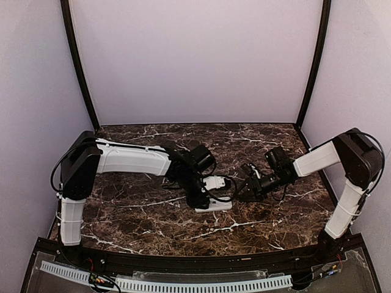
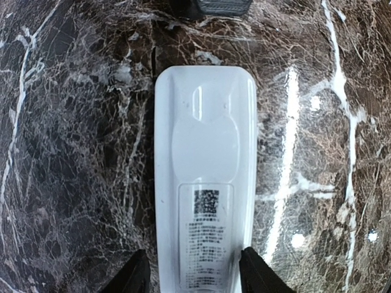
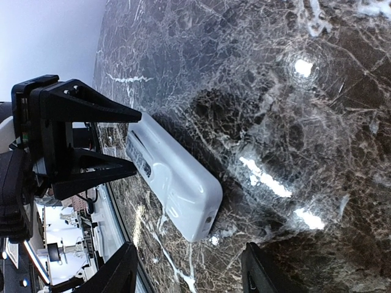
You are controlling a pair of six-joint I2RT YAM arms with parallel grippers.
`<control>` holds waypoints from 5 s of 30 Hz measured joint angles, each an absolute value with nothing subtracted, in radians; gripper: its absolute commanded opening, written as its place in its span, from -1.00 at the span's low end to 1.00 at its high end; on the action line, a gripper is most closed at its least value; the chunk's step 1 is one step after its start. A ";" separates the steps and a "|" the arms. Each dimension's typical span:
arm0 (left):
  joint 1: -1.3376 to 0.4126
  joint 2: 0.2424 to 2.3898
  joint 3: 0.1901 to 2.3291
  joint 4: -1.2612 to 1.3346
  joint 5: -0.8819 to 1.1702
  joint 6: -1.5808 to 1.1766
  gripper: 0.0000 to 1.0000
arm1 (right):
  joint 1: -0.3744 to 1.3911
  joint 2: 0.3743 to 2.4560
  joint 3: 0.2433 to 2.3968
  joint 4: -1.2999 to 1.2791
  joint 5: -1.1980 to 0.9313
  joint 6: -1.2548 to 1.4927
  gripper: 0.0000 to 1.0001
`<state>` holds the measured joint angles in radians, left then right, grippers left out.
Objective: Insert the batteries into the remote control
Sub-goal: Load the battery cover onto the remote control without the battery cover, then press the battery cover on the remote control, then pick up the remote control from the center of the board.
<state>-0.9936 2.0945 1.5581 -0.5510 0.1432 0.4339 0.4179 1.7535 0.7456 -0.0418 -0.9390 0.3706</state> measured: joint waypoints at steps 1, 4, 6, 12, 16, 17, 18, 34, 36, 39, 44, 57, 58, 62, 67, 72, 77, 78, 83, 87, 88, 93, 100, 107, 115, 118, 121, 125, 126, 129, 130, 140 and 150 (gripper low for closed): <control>-0.994 2.093 1.558 -0.551 0.139 0.434 0.09 | 0.418 1.749 0.746 -0.046 -0.939 0.371 0.15; -0.994 2.071 1.548 -0.541 0.129 0.428 0.17 | 0.418 1.736 0.746 -0.049 -0.939 0.370 0.14; -0.993 2.039 1.534 -0.529 0.121 0.423 0.18 | 0.418 1.731 0.746 -0.049 -0.939 0.370 0.14; -0.990 1.970 1.517 -0.489 0.094 0.410 0.19 | 0.418 1.728 0.746 -0.051 -0.939 0.367 0.15; -0.985 1.969 1.506 -0.479 0.081 0.410 0.19 | 0.418 1.728 0.746 -0.052 -0.939 0.367 0.14; -0.984 1.969 1.504 -0.480 0.078 0.410 0.19 | 0.418 1.728 0.746 -0.052 -0.939 0.366 0.15; -0.984 1.971 1.504 -0.480 0.075 0.410 0.19 | 0.418 1.728 0.746 -0.052 -0.939 0.366 0.15; -0.979 2.058 1.507 -0.481 0.033 0.408 0.16 | 0.418 1.728 0.746 -0.054 -0.939 0.357 0.14; -0.979 2.069 1.522 -0.487 0.033 0.408 0.15 | 0.418 1.728 0.746 -0.054 -0.939 0.356 0.14; -0.980 2.080 1.538 -0.495 0.032 0.408 0.15 | 0.418 1.728 0.746 -0.056 -0.939 0.355 0.15; -0.980 2.081 1.542 -0.501 0.028 0.409 0.15 | 0.418 1.728 0.746 -0.060 -0.939 0.353 0.14; -0.980 2.073 1.534 -0.532 0.005 0.406 0.15 | 0.418 1.716 0.746 -0.072 -0.939 0.348 0.13; -0.979 2.067 1.526 -0.533 0.001 0.407 0.14 | 0.418 1.716 0.746 -0.072 -0.939 0.348 0.13; -0.976 2.051 1.505 -0.550 -0.012 0.407 0.14 | 0.418 1.716 0.746 -0.075 -0.938 0.348 0.13; -0.973 2.045 1.493 -0.541 -0.013 0.407 0.14 | 0.418 1.716 0.751 -0.078 -0.938 0.348 0.12; -0.973 2.043 1.489 -0.537 -0.012 0.410 0.14 | 0.418 1.716 0.756 -0.081 -0.938 0.347 0.12; -0.973 2.041 1.489 -0.537 -0.012 0.420 0.16 | 0.418 1.716 0.756 -0.084 -0.938 0.344 0.12; -0.973 2.040 1.489 -0.537 -0.011 0.424 0.17 | 0.418 1.716 0.756 -0.084 -0.938 0.344 0.12; -0.966 2.011 1.458 -0.548 -0.008 0.434 0.23 | 0.418 1.716 0.756 -0.084 -0.938 0.341 0.12; -0.945 1.987 1.419 -0.588 0.016 0.433 0.26 | 0.418 1.711 0.756 -0.089 -0.937 0.337 0.13; -0.941 1.985 1.418 -0.592 0.023 0.433 0.27 | 0.418 1.706 0.756 -0.092 -0.937 0.335 0.13; -0.926 1.952 1.419 -0.586 0.073 0.424 0.41 | 0.411 1.630 0.756 -0.104 -0.916 0.329 0.15; -0.934 1.932 1.419 -0.527 0.177 0.363 0.72 | 0.351 1.509 0.752 -0.105 -0.885 0.316 0.19; -0.959 1.993 1.466 -0.497 0.212 0.328 0.67 | 0.310 1.356 0.723 -0.106 -0.833 0.293 0.28; -0.979 2.114 1.539 -0.517 0.207 0.321 0.55 | 0.302 1.157 0.628 -0.049 -0.797 0.297 0.67; -0.983 2.138 1.559 -0.527 0.193 0.321 0.46 | 0.298 1.062 0.593 -0.029 -0.758 0.314 0.97; -0.987 2.144 1.570 -0.535 0.188 0.321 0.29 | 0.297 0.981 0.580 -0.005 -0.695 0.333 0.97; -0.992 2.160 1.594 -0.556 0.177 0.327 0.04 | 0.293 0.927 0.566 0.022 -0.622 0.355 0.97; -0.993 2.164 1.604 -0.562 0.175 0.330 0.01 | 0.293 0.922 0.560 0.026 -0.604 0.360 0.97; -0.993 2.169 1.616 -0.577 0.175 0.331 -0.12 | 0.293 0.923 0.543 0.030 -0.579 0.368 0.97; -0.993 2.170 1.617 -0.579 0.175 0.331 -0.15 | 0.293 0.924 0.538 0.030 -0.580 0.369 0.97; -0.992 2.110 1.578 -0.521 0.268 0.325 -0.25 | 0.293 0.918 0.524 0.093 -0.669 0.352 0.97; -0.965 1.716 1.354 -0.142 0.559 0.250 -0.24 | 0.295 0.886 0.522 0.282 -0.905 0.359 0.97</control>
